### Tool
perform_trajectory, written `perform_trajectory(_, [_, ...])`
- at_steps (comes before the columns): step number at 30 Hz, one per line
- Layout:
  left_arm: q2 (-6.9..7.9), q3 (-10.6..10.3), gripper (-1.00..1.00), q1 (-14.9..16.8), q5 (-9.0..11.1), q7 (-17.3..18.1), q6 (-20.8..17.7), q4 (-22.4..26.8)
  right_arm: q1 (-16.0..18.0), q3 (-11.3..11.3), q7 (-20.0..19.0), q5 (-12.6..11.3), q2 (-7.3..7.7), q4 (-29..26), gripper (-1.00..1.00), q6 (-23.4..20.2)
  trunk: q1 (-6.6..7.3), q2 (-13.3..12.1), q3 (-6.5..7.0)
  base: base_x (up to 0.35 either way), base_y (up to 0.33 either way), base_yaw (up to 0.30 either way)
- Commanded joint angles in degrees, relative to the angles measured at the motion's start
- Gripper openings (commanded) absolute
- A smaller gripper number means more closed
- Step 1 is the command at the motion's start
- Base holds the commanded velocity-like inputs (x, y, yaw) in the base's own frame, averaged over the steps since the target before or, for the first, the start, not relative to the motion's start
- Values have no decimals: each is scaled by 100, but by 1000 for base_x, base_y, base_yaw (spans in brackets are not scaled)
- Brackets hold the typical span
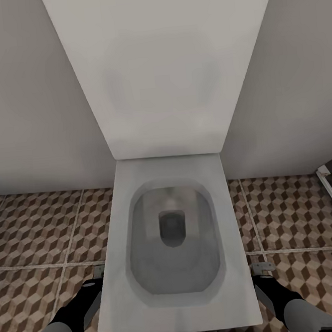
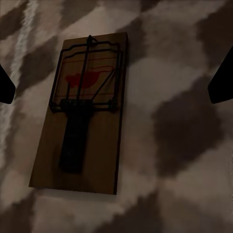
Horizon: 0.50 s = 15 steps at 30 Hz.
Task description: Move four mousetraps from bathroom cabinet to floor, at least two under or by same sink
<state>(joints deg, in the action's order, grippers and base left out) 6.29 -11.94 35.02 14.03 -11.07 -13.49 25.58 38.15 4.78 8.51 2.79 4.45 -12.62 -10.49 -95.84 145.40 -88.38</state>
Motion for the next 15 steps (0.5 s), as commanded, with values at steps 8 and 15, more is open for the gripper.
perform_trajectory(8, [4,-80,100,-4,187,-41,-26,-122,-1,41,4,29,-5,-12,100,-32,-1,0,-4,0,0,0])
perform_trajectory(15, [4,-78,100,-4,177,-5,4,-117,-1,41,3,29,-2,-12,100,-32,-1,0,-4,0,0,0])
